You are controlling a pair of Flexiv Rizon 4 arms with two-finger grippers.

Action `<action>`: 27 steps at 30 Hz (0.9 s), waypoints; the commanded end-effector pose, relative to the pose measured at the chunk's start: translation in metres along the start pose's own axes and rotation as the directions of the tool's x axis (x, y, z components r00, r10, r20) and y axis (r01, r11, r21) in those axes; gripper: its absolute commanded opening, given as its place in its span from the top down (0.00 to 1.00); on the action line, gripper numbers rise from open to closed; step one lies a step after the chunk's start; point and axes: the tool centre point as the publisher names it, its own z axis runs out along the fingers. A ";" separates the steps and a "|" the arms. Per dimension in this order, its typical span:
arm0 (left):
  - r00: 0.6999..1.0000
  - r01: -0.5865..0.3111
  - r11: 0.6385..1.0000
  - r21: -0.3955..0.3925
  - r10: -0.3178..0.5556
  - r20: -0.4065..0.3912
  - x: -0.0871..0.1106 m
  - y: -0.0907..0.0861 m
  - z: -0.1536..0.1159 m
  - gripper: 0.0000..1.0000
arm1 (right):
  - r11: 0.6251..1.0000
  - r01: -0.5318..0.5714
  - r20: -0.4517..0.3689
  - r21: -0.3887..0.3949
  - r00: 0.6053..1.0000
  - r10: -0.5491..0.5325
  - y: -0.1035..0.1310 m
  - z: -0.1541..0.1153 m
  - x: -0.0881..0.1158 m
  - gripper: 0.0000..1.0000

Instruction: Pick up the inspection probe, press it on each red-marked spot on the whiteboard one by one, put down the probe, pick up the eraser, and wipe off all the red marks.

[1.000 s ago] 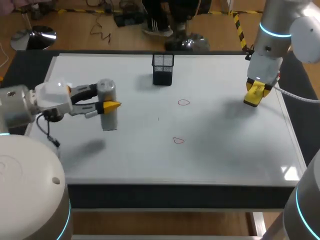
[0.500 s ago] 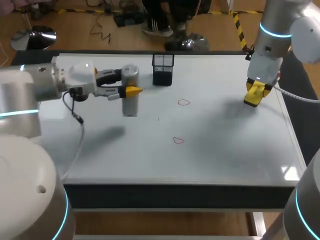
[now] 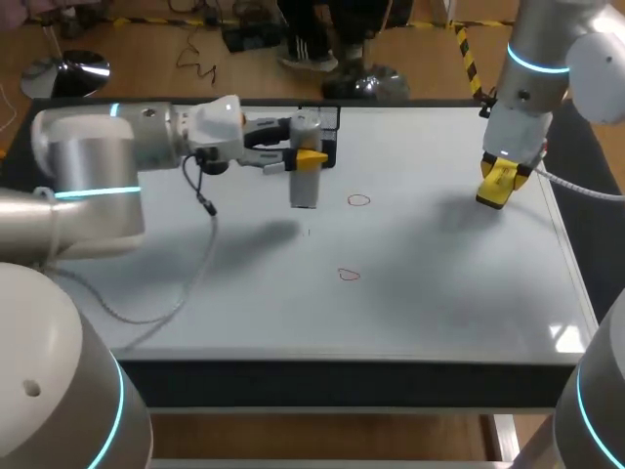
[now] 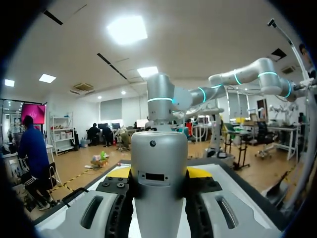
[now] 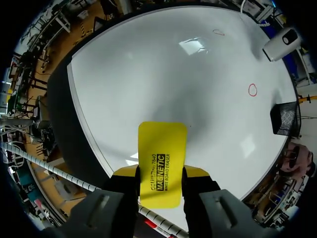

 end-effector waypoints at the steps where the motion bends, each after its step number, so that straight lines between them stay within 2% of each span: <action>1: 0.994 -0.002 1.000 -0.005 0.002 -0.110 -0.019 0.011 0.051 1.00 | 1.000 0.001 -0.003 0.002 1.000 -0.001 0.000 -0.001 0.000 1.00; 12: 0.988 -0.008 1.000 0.019 0.011 -0.152 -0.039 0.025 0.088 1.00 | 1.000 0.001 -0.003 0.002 1.000 -0.001 0.000 -0.001 0.000 1.00; 27: 0.984 0.001 0.999 0.041 0.006 -0.176 -0.048 0.043 0.096 1.00 | 1.000 0.001 -0.003 0.002 1.000 -0.001 0.000 -0.001 0.000 1.00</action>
